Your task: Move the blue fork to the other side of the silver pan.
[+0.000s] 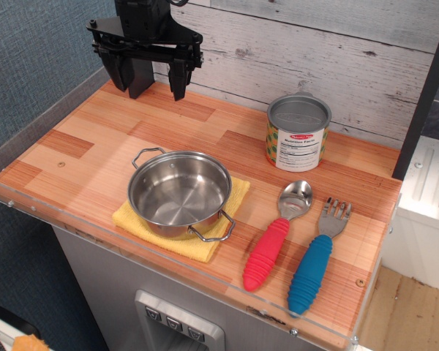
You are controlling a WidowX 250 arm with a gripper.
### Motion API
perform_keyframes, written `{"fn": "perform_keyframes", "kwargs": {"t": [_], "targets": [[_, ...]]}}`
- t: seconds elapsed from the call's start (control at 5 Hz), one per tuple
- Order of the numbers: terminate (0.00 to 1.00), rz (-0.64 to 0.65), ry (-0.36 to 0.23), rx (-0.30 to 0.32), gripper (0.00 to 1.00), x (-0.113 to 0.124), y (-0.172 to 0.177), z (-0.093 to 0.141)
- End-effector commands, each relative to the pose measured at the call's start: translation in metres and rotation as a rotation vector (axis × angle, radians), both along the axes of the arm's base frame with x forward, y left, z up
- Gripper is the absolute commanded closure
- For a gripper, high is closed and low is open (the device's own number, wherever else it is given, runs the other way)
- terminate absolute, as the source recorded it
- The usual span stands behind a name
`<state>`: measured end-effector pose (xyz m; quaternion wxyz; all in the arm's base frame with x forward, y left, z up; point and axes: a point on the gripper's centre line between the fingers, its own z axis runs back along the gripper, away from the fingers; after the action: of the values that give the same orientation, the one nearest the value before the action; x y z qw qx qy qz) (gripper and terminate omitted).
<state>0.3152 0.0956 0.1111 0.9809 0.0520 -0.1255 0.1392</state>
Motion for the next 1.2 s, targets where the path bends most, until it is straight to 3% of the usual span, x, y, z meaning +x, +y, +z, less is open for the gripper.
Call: {"fn": "perform_keyframes", "kwargs": {"t": [0.0, 0.6, 1.0], "targets": [[0.00, 0.000, 0.000, 0.000, 0.00, 0.000, 0.000, 0.000], [0.00, -0.152, -0.019, -0.049, 0.00, -0.024, -0.079, -0.002], [0.00, -0.239, 0.031, -0.108, 0.00, -0.033, -0.146, -0.020]]}}
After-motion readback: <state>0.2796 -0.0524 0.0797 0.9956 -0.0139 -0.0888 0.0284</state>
